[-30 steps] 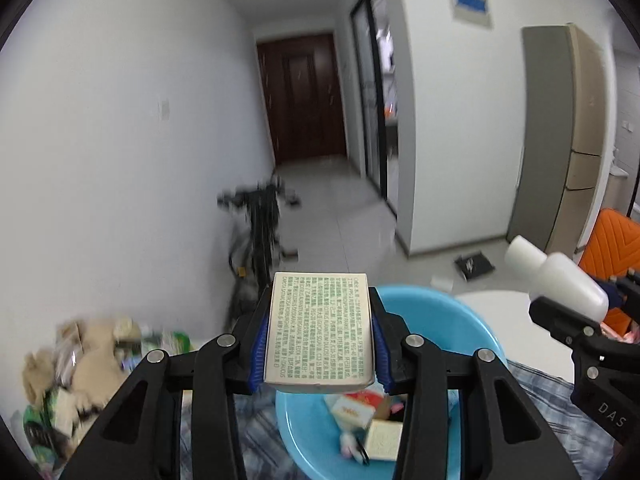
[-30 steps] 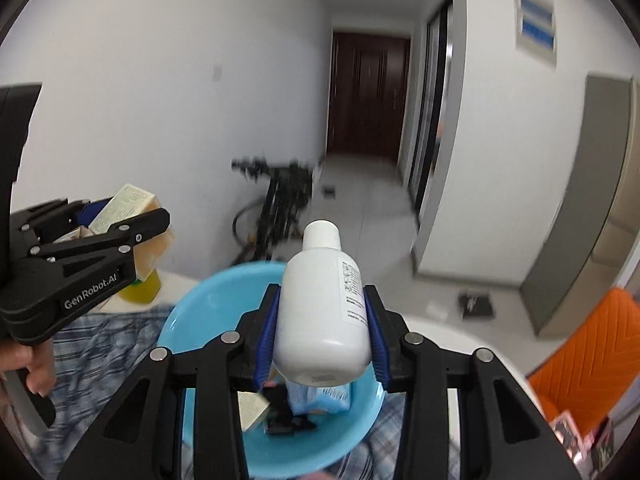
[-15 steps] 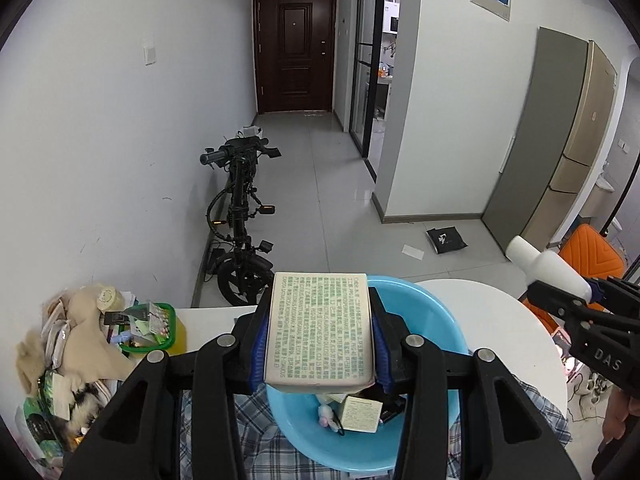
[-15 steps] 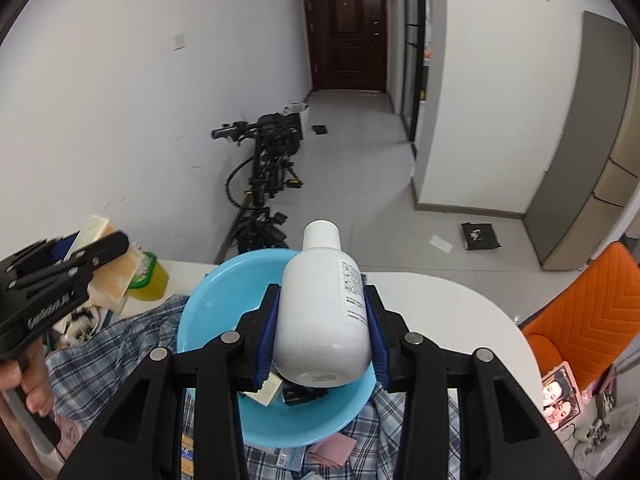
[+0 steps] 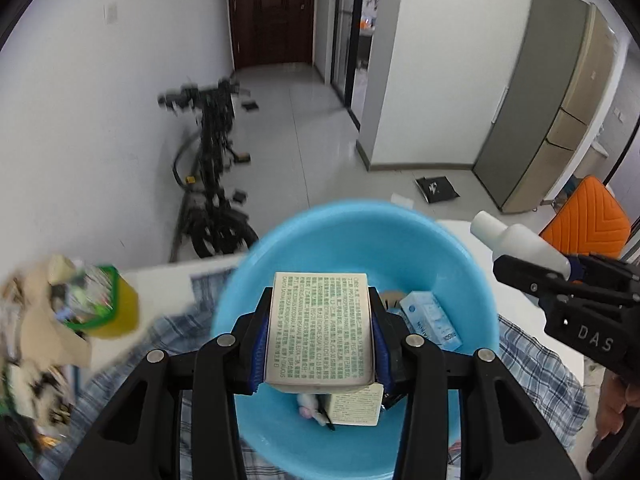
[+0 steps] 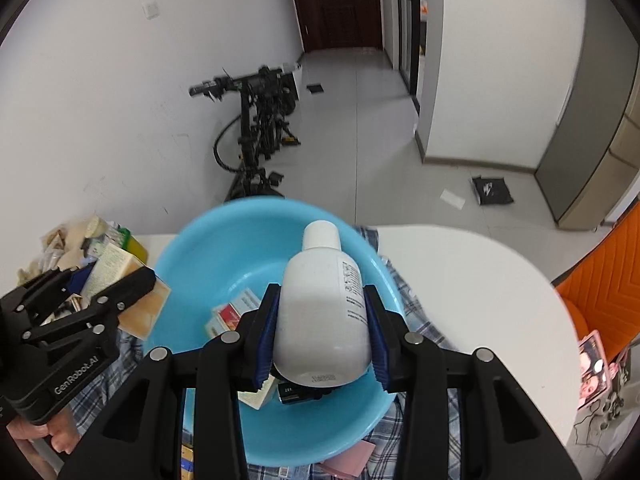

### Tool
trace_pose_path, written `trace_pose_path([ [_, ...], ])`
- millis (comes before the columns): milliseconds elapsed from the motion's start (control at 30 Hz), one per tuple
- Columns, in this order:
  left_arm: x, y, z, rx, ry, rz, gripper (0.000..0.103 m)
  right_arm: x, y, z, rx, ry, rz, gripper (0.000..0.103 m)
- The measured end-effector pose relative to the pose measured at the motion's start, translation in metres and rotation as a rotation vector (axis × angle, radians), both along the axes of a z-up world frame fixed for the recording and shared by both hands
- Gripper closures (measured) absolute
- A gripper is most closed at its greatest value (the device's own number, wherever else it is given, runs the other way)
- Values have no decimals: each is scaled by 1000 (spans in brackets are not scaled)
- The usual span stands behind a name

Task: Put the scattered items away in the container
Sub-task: 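Carry the soap bar and lotion bottle over the blue basin with both grippers, then open the left gripper to drop the soap while the right gripper releases the bottle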

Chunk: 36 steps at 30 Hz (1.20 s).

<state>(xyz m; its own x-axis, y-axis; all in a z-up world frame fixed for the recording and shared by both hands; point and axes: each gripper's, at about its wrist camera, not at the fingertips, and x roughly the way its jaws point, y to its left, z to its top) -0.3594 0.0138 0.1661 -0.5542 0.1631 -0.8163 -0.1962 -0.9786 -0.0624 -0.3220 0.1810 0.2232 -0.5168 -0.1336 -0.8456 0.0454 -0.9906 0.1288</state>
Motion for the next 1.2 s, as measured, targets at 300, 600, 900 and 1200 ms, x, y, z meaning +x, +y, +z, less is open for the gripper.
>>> trace_pose_path([
  [300,-13,8,-62,1,-64,23,59,-13,0,-48,7,-71,-8,65],
  [600,-19,-1,-93,-4,-83,39,59,-16,-1,-69,-8,-100,-8,65],
  [900,-11,2,-80,-14,-30,36,24,-14,-5,-63,6,-86,-3,65],
  [1200,-14,3,-79,-19,-41,44,24,-13,2,-69,-2,-96,-17,65],
])
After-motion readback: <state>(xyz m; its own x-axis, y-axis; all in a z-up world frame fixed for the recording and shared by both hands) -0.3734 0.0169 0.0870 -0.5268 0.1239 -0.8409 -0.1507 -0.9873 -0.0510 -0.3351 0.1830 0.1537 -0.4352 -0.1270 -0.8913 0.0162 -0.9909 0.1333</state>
